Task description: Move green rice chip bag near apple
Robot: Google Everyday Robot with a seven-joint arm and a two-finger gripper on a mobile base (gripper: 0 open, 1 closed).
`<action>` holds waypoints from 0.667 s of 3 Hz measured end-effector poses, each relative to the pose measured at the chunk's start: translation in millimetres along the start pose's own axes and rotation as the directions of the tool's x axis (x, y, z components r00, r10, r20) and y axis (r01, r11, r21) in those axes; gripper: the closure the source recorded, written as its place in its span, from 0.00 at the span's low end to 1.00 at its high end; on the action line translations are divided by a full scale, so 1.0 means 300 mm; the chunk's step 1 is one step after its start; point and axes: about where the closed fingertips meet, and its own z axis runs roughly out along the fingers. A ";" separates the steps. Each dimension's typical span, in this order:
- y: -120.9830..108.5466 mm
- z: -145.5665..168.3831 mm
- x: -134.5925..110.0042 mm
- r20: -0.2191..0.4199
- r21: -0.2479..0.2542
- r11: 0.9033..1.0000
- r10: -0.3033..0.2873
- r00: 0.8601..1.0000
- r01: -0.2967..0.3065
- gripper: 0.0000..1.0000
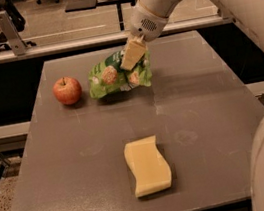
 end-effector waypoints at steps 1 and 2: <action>0.022 0.016 -0.014 0.006 -0.016 1.000 -0.009 1.000 0.009 0.28; 0.041 0.020 -0.022 0.013 -0.027 0.999 -0.016 1.000 0.017 0.06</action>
Offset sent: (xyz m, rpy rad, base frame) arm -0.0178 0.0114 0.0018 0.0227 0.0129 0.0394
